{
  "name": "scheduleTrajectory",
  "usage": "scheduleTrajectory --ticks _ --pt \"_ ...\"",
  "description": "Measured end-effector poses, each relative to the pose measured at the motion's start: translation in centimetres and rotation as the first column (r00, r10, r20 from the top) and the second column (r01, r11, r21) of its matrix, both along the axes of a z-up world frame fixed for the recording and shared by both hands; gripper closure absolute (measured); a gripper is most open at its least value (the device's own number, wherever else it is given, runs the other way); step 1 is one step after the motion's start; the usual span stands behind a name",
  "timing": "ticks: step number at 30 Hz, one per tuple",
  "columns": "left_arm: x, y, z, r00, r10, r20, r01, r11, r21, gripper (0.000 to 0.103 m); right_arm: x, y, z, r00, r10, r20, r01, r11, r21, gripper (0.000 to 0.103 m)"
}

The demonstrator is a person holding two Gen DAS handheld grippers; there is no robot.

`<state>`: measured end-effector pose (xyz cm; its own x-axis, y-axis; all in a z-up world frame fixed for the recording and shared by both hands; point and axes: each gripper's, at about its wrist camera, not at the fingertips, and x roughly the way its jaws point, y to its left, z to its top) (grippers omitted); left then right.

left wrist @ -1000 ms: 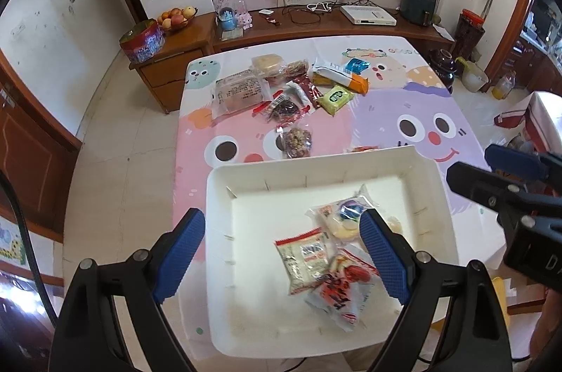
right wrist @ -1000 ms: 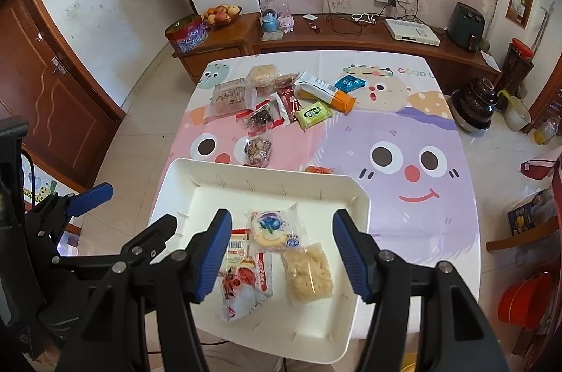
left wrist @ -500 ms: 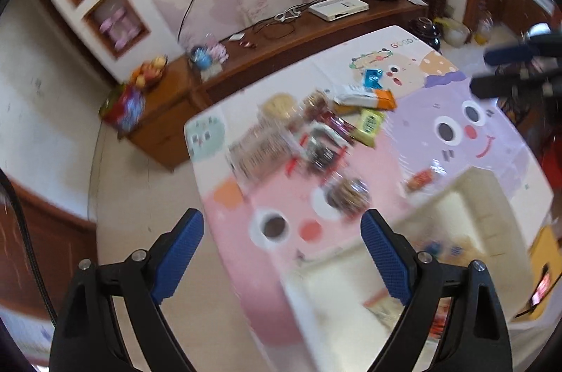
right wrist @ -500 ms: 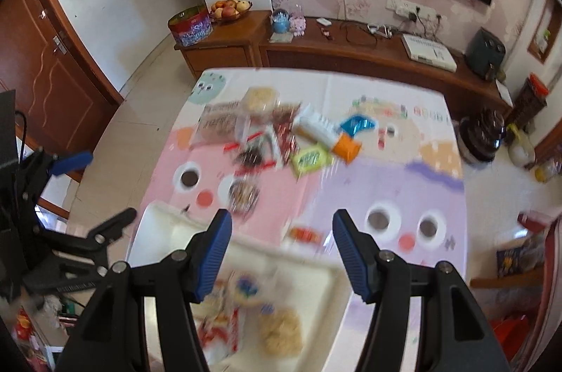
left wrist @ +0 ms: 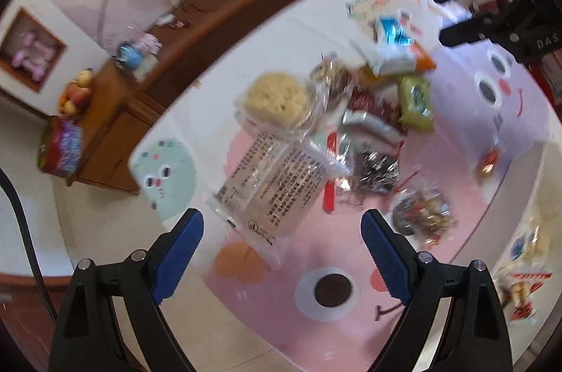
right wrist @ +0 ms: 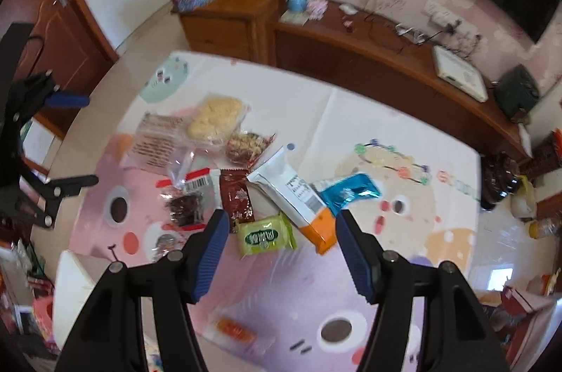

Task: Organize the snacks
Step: 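Grasp the clear printed bread bag with the left gripper while the right grasps the orange-white bar, then carry the bread bag and orange-white bar over the white tray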

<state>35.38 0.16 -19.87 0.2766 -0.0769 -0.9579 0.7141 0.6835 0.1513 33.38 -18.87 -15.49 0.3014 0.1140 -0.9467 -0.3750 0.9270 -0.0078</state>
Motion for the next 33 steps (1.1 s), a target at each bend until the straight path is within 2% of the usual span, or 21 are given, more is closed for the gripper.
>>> scheduleTrajectory --ticks 3,6,10,16,21,23,26,27,29,33 --pt "1.4 -0.2 -2.9 0.998 -0.047 -0.035 0.048 0.998 0.04 0.012 1.2 0.8 -2.9 0.998 0.063 -0.01 -0.063 0.996 -0.059 0.04" --pt "2.6 -0.4 -5.2 0.996 -0.071 -0.057 0.075 0.995 0.066 0.012 2.1 1.2 -5.4 0.991 0.127 -0.045 -0.13 0.988 -0.079 0.04" --pt "4.3 -0.4 -6.9 0.994 -0.071 -0.077 0.077 0.994 0.073 0.012 2.8 1.7 -7.3 0.981 0.183 -0.061 -0.188 0.977 -0.101 0.04" --pt "6.2 -0.8 -8.6 0.984 -0.09 -0.151 0.097 0.995 0.037 0.012 3.6 2.0 -9.1 0.972 0.214 -0.1 -0.223 0.971 -0.09 0.04" --pt "7.1 -1.6 -10.3 0.976 -0.077 -0.206 0.088 0.995 0.046 0.012 4.0 2.1 -10.4 0.967 0.206 -0.147 -0.217 0.974 -0.06 0.04" --pt "7.1 -1.8 -10.9 0.978 -0.056 -0.198 0.069 0.996 0.059 0.012 3.9 2.1 -10.7 0.966 0.206 -0.154 -0.217 0.975 -0.058 0.049" --pt "7.1 -1.6 -10.7 0.984 -0.011 -0.18 0.02 0.999 0.048 0.019 3.7 1.6 -10.4 0.972 0.187 -0.14 -0.194 0.98 -0.036 0.06" --pt "6.9 -1.4 -10.5 0.985 0.011 -0.171 -0.002 0.999 0.051 0.022 3.5 1.3 -10.1 0.976 0.172 -0.134 -0.176 0.984 -0.018 0.061" --pt "6.1 -1.2 -10.0 0.988 0.041 -0.149 -0.032 0.998 0.06 0.034 3.3 0.9 -9.3 0.983 0.148 -0.111 -0.149 0.989 -0.004 0.063" --pt "4.6 -0.5 -8.9 0.981 0.125 -0.148 -0.119 0.992 0.046 0.042 2.2 0.4 -7.2 0.993 0.104 -0.056 -0.103 0.995 0.013 0.064"
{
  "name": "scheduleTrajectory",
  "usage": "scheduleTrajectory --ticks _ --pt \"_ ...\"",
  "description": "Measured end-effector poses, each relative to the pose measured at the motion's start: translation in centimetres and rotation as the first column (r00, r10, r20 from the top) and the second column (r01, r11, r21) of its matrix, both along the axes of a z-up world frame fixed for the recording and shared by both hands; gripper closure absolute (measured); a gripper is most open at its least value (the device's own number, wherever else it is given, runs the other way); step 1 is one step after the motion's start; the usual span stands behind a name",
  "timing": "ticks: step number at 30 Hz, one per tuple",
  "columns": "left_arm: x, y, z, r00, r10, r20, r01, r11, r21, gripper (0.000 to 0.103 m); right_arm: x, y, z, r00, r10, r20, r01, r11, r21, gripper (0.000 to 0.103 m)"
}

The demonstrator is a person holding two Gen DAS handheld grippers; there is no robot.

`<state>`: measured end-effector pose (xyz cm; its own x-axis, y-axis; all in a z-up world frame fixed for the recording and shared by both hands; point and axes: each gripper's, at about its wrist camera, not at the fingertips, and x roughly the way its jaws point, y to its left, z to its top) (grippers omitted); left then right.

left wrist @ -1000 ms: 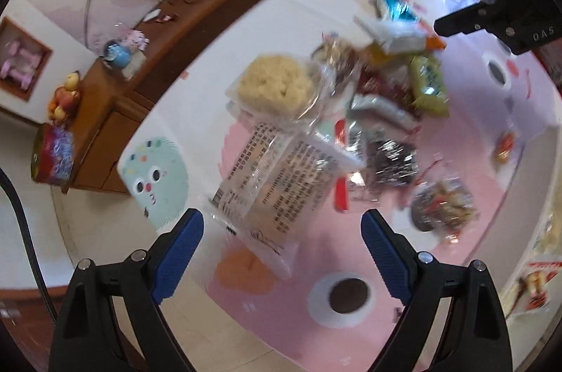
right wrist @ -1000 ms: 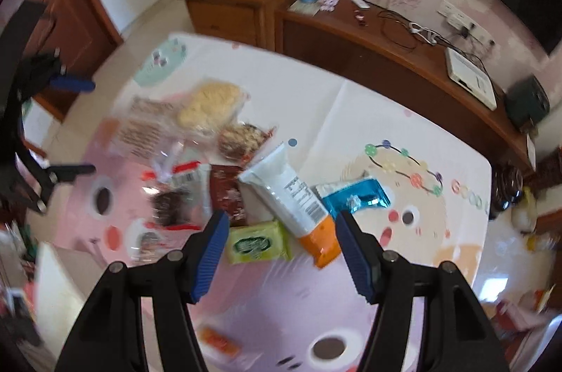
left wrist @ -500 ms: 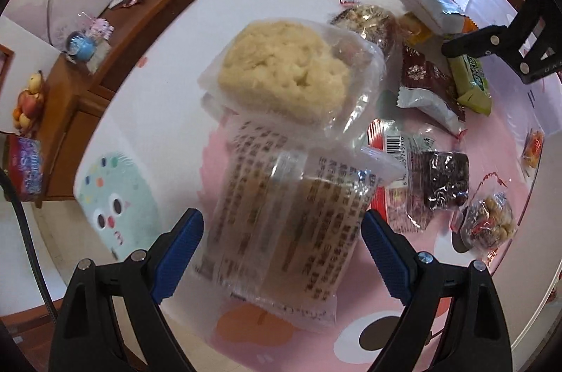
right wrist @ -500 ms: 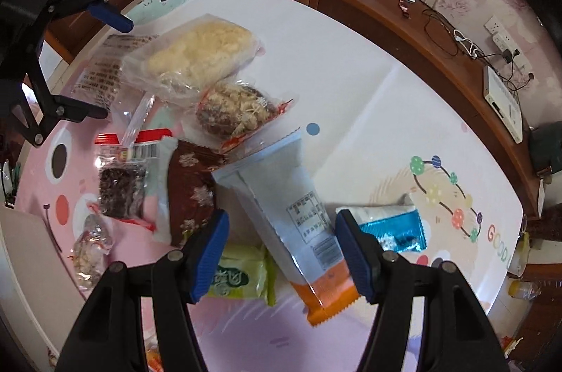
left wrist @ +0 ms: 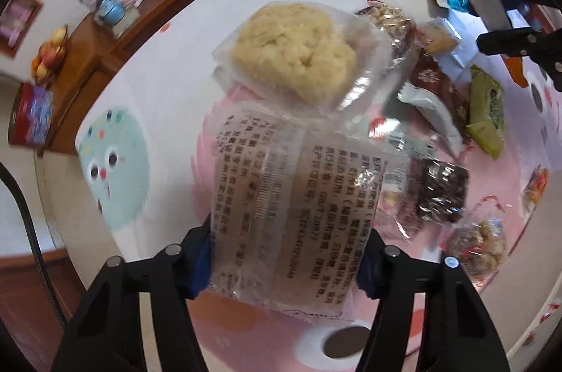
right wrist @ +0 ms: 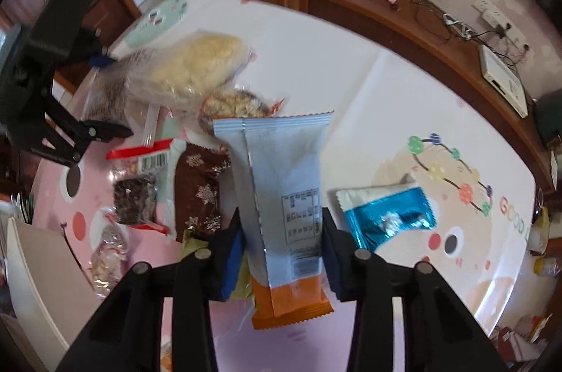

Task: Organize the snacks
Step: 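Carry the bread bag and orange-white bar over the white tray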

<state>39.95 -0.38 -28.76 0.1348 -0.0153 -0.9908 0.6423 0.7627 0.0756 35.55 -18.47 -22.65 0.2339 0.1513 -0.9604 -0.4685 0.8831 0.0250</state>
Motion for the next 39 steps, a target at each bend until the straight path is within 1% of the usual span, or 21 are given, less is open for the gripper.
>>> scheduleTrajectory --ticks 3,7,12,15,18,21,25,28,31,35,36,39 --pt "-1.4 0.4 0.9 0.998 0.049 0.025 -0.049 0.999 0.007 0.043 -0.8 -0.2 1.9 0.999 -0.022 0.041 0.021 1.0 0.016 0.064" --pt "-4.1 0.7 3.2 0.99 0.121 0.066 -0.122 0.993 0.005 0.043 -2.5 -0.4 4.5 0.995 -0.049 0.083 0.045 0.998 0.044 0.064" --pt "-7.1 1.2 8.1 0.961 0.219 0.17 -0.22 0.975 -0.013 0.043 -4.9 -0.5 7.9 0.988 -0.074 0.135 0.067 0.996 0.053 0.064" --pt "-9.0 1.9 11.5 0.937 0.268 0.222 -0.265 0.963 -0.042 0.043 -6.7 -0.7 10.2 0.982 -0.088 0.167 0.079 0.995 0.06 0.064" --pt "-11.1 2.4 14.7 0.921 0.296 0.254 -0.286 0.955 -0.075 0.043 -8.8 -0.5 12.6 0.976 -0.091 0.2 0.08 0.995 0.062 0.064" --pt "-14.0 2.8 17.8 0.904 0.329 0.272 -0.308 0.944 -0.119 0.043 -11.4 -0.4 15.2 0.967 -0.095 0.237 0.083 0.995 0.061 0.064" --pt "-18.4 2.6 20.8 0.893 0.359 0.271 -0.322 0.931 -0.172 0.043 -14.6 -0.3 17.8 0.958 -0.117 0.263 0.1 0.992 0.077 0.064" --pt "-21.2 2.1 22.0 0.887 0.384 0.255 -0.338 0.918 -0.205 0.043 -17.2 -0.2 19.3 0.954 -0.134 0.269 0.113 0.989 0.093 0.064" --pt "-24.8 1.5 22.9 0.88 0.419 0.225 -0.364 0.897 -0.251 0.043 -19.6 0.0 20.2 0.953 -0.149 0.263 0.125 0.986 0.108 0.063" --pt "-29.0 0.4 23.5 0.867 0.441 0.231 -0.377 0.885 -0.273 0.043 -23.2 0.2 21.0 0.953 -0.167 0.252 0.136 0.981 0.135 0.063" --pt "-30.1 0.2 23.6 0.863 0.452 0.226 -0.386 0.878 -0.282 0.043 -24.0 0.2 21.2 0.954 -0.17 0.248 0.138 0.98 0.143 0.063" --pt "-32.8 -0.4 23.3 0.852 0.471 0.23 -0.403 0.869 -0.287 0.042 -26.4 0.4 21.3 0.952 -0.192 0.24 0.159 0.975 0.152 0.063"
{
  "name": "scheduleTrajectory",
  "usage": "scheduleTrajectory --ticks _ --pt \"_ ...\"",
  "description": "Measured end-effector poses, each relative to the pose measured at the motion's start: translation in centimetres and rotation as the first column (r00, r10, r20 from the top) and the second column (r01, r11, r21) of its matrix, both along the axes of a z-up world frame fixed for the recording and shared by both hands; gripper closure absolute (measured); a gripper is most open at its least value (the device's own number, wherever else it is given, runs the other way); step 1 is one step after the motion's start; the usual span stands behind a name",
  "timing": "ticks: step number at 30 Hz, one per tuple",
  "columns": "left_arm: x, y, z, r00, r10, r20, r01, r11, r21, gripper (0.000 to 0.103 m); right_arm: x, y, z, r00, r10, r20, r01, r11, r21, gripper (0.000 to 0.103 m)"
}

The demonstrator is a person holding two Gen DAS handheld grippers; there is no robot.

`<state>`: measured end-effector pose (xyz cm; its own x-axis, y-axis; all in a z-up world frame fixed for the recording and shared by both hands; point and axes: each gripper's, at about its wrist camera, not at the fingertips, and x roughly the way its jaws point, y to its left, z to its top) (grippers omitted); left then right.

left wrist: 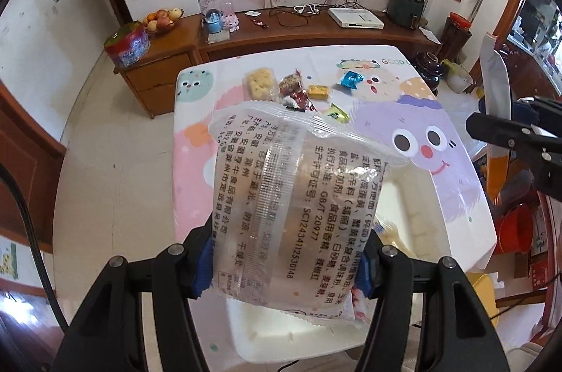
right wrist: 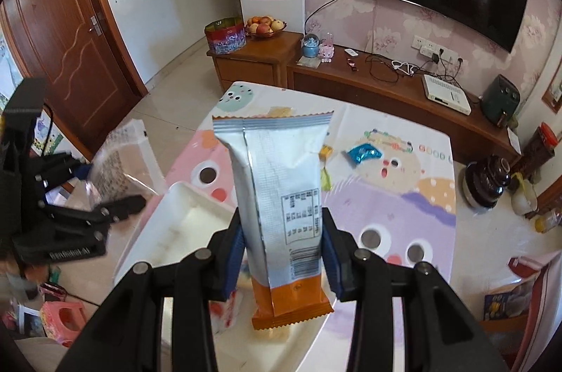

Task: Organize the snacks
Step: 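Carry the bread bag and orange-white bar over the white tray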

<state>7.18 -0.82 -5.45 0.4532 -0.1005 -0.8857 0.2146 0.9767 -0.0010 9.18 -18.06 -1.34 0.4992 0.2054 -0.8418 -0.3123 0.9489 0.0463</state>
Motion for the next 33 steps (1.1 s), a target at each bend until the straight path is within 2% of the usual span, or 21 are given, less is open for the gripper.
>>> scheduleTrajectory --ticks 4,9,16,33 --pt "-2.6 -0.7 -0.4 0.999 0.04 0.021 -0.04 0.999 0.019 0.042 -2.5 0.4 -0.2 0.999 -0.036 -0.009 0.036 0.999 -0.002 0.063" --pt "-5.2 -1.5 -1.6 0.996 0.088 -0.001 -0.088 0.996 0.009 0.042 -5.6 1.0 -0.7 0.996 -0.091 -0.013 0.09 0.996 -0.026 0.063" --pt "-6.8 -2.2 -3.2 0.992 0.121 -0.024 -0.121 0.993 0.015 0.042 -8.3 1.8 -2.0 0.994 -0.109 -0.021 0.108 0.993 -0.055 0.063" --pt "-6.8 -2.2 -3.9 0.988 0.151 -0.018 -0.151 0.988 0.045 0.041 -8.9 2.2 -4.6 0.986 -0.145 -0.086 0.138 0.987 -0.082 0.062"
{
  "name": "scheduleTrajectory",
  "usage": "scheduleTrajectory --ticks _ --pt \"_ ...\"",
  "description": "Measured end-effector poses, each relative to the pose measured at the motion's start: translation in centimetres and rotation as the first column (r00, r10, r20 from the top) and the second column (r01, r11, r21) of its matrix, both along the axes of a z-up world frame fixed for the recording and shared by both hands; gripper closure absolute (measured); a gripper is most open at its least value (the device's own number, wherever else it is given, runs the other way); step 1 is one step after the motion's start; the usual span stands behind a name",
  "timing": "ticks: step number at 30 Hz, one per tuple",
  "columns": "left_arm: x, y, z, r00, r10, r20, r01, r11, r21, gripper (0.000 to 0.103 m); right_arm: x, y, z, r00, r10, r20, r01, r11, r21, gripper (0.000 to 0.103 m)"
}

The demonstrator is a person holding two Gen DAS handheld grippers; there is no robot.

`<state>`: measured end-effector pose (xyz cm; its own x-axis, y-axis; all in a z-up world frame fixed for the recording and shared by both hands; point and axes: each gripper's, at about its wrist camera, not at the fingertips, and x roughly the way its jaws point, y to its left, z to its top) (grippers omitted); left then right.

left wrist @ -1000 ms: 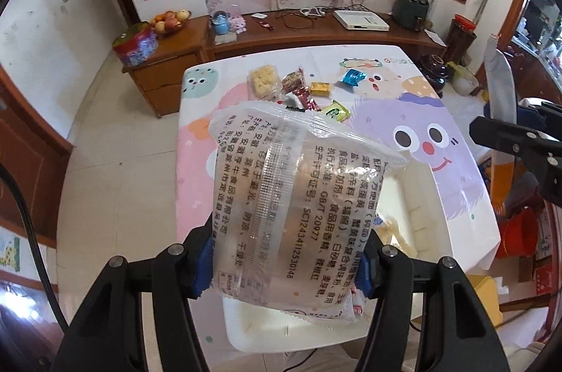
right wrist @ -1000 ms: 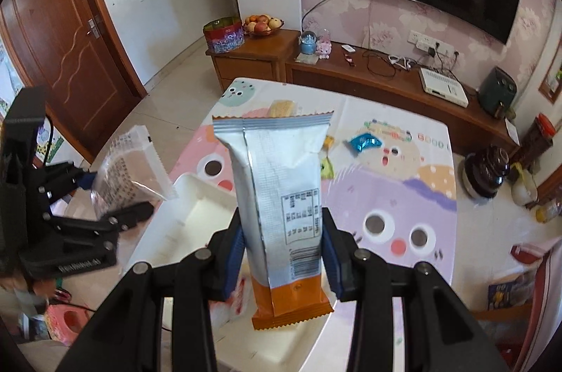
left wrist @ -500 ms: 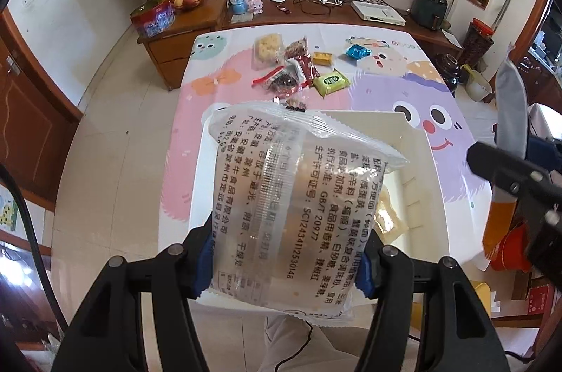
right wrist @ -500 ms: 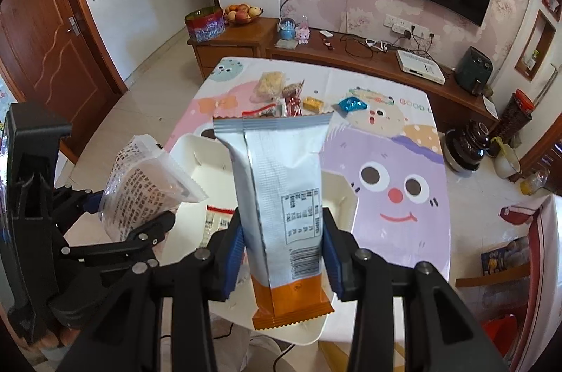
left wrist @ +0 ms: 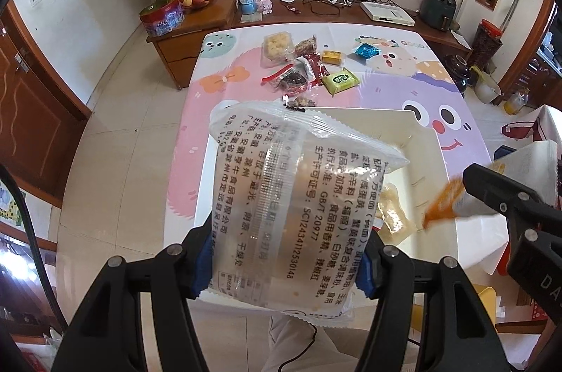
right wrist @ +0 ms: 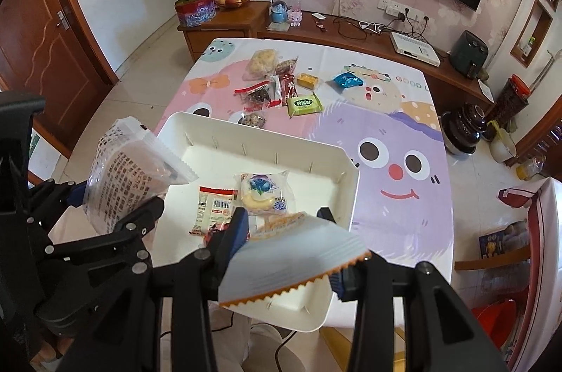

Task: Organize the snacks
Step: 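Carry the bread bag and orange-white bar over the white tray, then open both grippers to drop the bread bag and bar into the tray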

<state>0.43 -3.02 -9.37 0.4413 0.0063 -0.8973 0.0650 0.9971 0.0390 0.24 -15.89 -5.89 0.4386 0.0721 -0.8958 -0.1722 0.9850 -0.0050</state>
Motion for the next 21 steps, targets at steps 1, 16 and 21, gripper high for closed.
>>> scheduleTrajectory --ticks 1,16,21 --pt "-0.01 -0.06 -0.02 1.0 -0.001 0.0 0.001 1.0 0.001 0.039 0.03 0.01 -0.02 1.0 -0.001 0.0 0.001 1.0 -0.001 0.062" --pt "0.55 -0.64 0.57 0.999 -0.04 0.033 0.039 0.999 0.035 0.011 0.49 0.04 -0.4 1.0 -0.03 -0.008 0.031 0.999 0.011 0.046" --pt "0.57 -0.62 0.61 0.999 -0.042 0.027 0.041 0.999 0.035 0.011 0.58 0.09 -0.4 0.999 -0.031 -0.011 0.031 0.999 0.015 0.046"
